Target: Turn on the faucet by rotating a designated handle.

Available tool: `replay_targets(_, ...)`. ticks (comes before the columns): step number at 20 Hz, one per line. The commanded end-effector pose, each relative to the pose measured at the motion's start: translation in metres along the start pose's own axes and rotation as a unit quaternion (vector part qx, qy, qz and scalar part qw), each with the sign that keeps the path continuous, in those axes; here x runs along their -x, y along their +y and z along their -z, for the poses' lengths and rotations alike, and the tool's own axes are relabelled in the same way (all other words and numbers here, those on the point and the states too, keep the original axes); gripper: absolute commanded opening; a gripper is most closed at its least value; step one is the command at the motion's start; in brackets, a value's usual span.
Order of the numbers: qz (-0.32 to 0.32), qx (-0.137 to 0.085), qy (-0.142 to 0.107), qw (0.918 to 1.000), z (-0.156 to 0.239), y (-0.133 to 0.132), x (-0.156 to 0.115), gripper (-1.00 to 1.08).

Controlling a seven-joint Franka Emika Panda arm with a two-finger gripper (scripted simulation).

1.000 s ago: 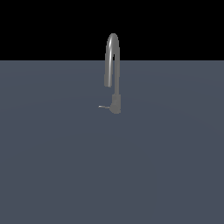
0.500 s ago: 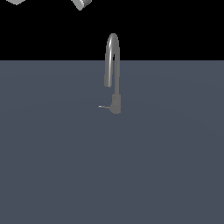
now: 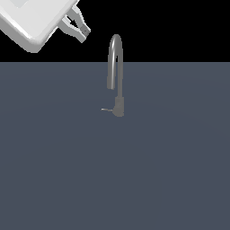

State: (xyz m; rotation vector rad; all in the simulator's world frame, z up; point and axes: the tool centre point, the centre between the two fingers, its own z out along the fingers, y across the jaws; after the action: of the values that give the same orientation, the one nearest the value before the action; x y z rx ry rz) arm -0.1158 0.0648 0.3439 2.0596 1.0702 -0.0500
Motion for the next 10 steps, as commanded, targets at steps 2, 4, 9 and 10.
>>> replay_targets(2, 0.034, 0.031, -0.002, 0.999, -0.009, -0.005, -0.013, -1.0)
replay_targets(4, 0.051, 0.048, -0.003, 0.9975, -0.014, -0.008, -0.019, -1.0)
replay_targets(9, 0.093, 0.087, -0.006, 0.9918, -0.027, -0.014, -0.034, -1.0)
replay_targets(10, 0.101, 0.095, -0.006, 0.9903, -0.029, -0.016, -0.037, -1.0)
